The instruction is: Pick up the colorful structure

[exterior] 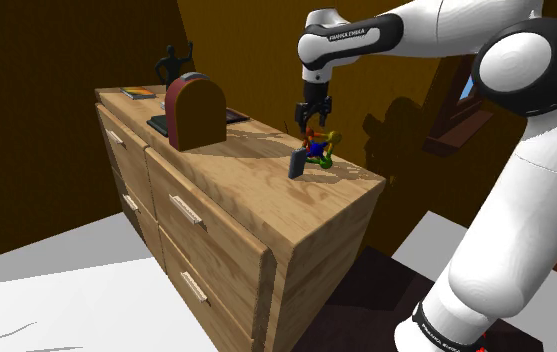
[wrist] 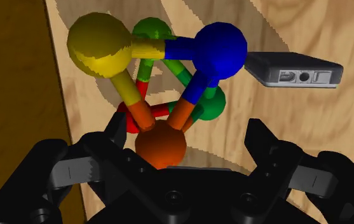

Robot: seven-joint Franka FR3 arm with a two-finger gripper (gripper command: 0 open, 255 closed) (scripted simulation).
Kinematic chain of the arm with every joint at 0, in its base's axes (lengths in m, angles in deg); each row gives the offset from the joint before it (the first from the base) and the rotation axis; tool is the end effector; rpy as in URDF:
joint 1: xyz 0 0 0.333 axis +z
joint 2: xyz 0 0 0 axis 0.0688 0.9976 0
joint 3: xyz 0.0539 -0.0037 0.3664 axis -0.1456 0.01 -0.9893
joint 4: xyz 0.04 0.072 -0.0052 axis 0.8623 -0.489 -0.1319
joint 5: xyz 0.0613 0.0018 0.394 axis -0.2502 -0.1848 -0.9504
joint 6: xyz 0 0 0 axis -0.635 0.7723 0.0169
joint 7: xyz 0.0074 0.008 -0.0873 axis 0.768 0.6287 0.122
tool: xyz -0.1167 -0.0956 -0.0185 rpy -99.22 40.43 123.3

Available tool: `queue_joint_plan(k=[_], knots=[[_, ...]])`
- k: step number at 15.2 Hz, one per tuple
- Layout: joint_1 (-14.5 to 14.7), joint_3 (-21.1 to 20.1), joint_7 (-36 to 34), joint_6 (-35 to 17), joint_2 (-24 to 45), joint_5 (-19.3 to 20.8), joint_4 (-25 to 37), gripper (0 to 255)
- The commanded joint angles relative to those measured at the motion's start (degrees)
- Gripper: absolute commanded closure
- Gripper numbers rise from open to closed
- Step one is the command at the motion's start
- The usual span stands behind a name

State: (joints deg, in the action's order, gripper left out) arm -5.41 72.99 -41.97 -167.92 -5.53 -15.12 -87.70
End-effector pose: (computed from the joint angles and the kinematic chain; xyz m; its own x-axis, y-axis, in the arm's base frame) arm 0.5544 -0.1914 0.5369 0.9847 -0.1729 -0.0221 -0.1690 -0.9781 0.1214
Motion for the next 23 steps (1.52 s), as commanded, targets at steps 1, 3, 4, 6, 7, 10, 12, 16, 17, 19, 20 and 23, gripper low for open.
queue_joint_plan(k=[1,3,4,6,7,10,12,16,17,19,20,23], knots=[[-0.69,0.61,1.11,1.24,4.47,0.07,5.53,0],[-0.98,0.81,1.42,0.82,6.02,0.08,6.61,0],[-0.99,0.81,1.33,0.06,6.04,0.1,5.87,0],[-1.0,0.81,1.15,-1.44,6.12,0.13,4.44,0],[-1.0,0.81,1.06,-2.18,6.18,0.14,3.74,0],[-1.02,0.81,0.84,-4.09,6.37,0.18,2.01,0],[-0.99,0.79,0.78,-4.16,6.31,0.19,1.88,255],[-1.0,0.8,0.81,-4.08,6.37,0.18,2.02,255],[-1.0,0.8,0.82,-4.08,6.38,0.18,2.03,255],[-1.0,0.8,0.82,-4.08,6.42,0.17,2.07,255],[-1.0,0.8,0.82,-4.07,6.43,0.17,2.08,255],[-1.01,0.81,1.01,-2.61,6.2,0.15,3.33,255]])
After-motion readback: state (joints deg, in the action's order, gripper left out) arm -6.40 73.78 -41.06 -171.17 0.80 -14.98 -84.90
